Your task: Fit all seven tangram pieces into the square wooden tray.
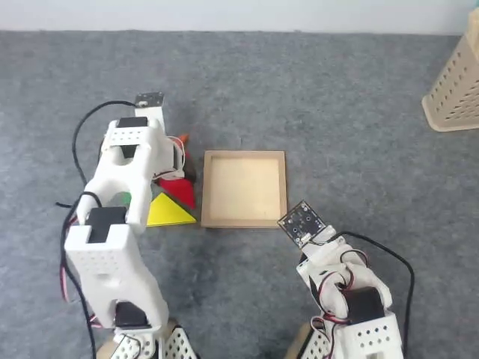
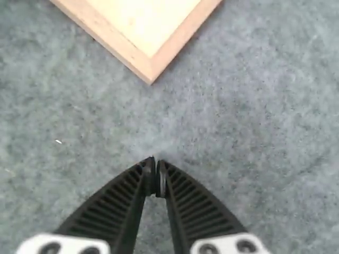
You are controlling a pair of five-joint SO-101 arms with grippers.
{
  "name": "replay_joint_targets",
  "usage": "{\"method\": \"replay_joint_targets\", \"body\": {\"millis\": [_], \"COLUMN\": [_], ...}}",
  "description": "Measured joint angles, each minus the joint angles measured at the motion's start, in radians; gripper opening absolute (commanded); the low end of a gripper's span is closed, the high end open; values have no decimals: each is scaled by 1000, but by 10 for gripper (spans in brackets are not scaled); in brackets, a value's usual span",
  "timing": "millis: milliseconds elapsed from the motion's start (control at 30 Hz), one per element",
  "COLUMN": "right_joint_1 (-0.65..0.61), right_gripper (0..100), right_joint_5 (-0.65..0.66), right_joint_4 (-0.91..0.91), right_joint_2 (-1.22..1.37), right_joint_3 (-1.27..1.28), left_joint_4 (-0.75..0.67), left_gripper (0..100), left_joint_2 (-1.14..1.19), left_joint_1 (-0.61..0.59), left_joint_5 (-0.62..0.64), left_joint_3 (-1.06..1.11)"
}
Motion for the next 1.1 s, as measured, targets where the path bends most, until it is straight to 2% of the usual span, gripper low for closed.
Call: {"method": "replay_joint_targets", "body": {"millis": [367,800,1100], "right_joint_1": [0,0,0], "right_gripper": [8,8,8], "right_joint_5": [0,0,0], "right_joint_4": [0,0,0], "right_joint_2": [0,0,0], "right_joint_3": [0,0,0], "left_joint_4": [23,77,72], "left_gripper": [181,167,167], "left_joint_2": [-92,-203,-236], "left_joint_1": [11,92,245], "left_joint_5": [0,0,-5], "left_joint_3": [9,11,9]}}
